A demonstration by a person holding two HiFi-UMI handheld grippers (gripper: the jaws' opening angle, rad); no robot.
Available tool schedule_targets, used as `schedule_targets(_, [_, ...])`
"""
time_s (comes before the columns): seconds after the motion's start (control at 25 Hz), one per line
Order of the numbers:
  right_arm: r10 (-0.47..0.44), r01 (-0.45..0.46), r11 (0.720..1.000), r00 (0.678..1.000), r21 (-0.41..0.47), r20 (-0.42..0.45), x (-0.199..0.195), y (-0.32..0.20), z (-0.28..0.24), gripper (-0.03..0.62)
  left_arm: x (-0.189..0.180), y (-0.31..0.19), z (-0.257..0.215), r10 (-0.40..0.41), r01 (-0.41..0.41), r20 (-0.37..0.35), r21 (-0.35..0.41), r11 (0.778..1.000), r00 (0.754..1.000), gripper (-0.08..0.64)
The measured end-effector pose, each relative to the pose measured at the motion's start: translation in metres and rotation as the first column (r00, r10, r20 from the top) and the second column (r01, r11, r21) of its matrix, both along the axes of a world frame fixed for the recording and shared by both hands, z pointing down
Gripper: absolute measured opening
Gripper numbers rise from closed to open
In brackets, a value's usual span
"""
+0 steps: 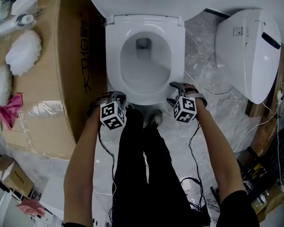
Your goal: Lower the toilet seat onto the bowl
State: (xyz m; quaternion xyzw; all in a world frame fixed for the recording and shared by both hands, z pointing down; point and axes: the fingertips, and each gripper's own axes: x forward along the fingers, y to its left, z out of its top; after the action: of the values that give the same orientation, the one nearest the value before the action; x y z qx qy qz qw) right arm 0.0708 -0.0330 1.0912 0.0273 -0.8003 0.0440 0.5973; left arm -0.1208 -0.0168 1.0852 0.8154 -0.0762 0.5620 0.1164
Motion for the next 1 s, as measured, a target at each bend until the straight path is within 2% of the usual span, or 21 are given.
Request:
schedule_targets(0.24, [-0.012, 0.012, 1.0, 0.999, 0.012, -0.035, 0.001, 0.003, 0.002, 0.314, 0.005, 0.005, -0.01, -0.025, 0.025, -0.022, 0.0, 1.0, 0.999, 0.02])
schedule_targets(0.32, [0.001, 0.0, 1.0, 0.999, 0.03, -0.037, 0.0, 0.004, -0.004, 0.313, 0.008, 0.002, -0.025, -0.07, 0.071, -0.045, 0.01, 0.997, 0.997, 0.02])
schedule_targets(0.44, [0.112, -0.112, 0.991, 0.994, 0.074, 0.014, -0.006, -0.006, -0.035, 0.308, 0.015, -0.015, -0.066, -0.21, 0.219, -0.123, 0.058, 0.974, 0.97, 0.02])
schedule_targets(0.52, [0.243, -0.255, 0.962, 0.963, 0.1, 0.118, -0.013, -0.014, -0.08, 0.231, 0.019, -0.019, -0.11, -0.319, 0.339, -0.189, 0.087, 0.937, 0.929, 0.02])
schedule_targets(0.56, [0.313, -0.335, 0.936, 0.933, 0.109, 0.18, -0.015, -0.019, -0.11, 0.182, 0.02, -0.019, -0.137, -0.368, 0.396, -0.223, 0.099, 0.913, 0.903, 0.02])
schedule_targets(0.64, [0.441, -0.493, 0.862, 0.844, 0.116, 0.304, -0.016, -0.033, -0.181, 0.119, 0.024, -0.022, -0.201, -0.454, 0.504, -0.297, 0.12, 0.855, 0.84, 0.019])
schedule_targets(0.76, [0.574, -0.688, 0.72, 0.663, 0.09, 0.481, -0.015, -0.055, -0.298, 0.046, 0.026, -0.033, -0.309, -0.519, 0.627, -0.417, 0.177, 0.759, 0.746, 0.015])
schedule_targets(0.88, [0.62, -0.804, 0.594, 0.482, 0.031, 0.619, -0.018, -0.068, -0.41, 0.031, 0.024, -0.047, -0.417, -0.542, 0.726, -0.534, 0.222, 0.65, 0.649, 0.014])
schedule_targets(0.96, [0.617, -0.847, 0.531, 0.384, -0.003, 0.687, -0.017, -0.071, -0.478, 0.029, 0.025, -0.057, -0.489, -0.52, 0.768, -0.612, 0.246, 0.592, 0.596, 0.014])
schedule_targets(1.0, [0.605, -0.86, 0.51, 0.346, -0.014, 0.717, -0.015, -0.071, -0.509, 0.028, 0.025, -0.059, -0.522, -0.504, 0.783, -0.645, 0.255, 0.567, 0.575, 0.014])
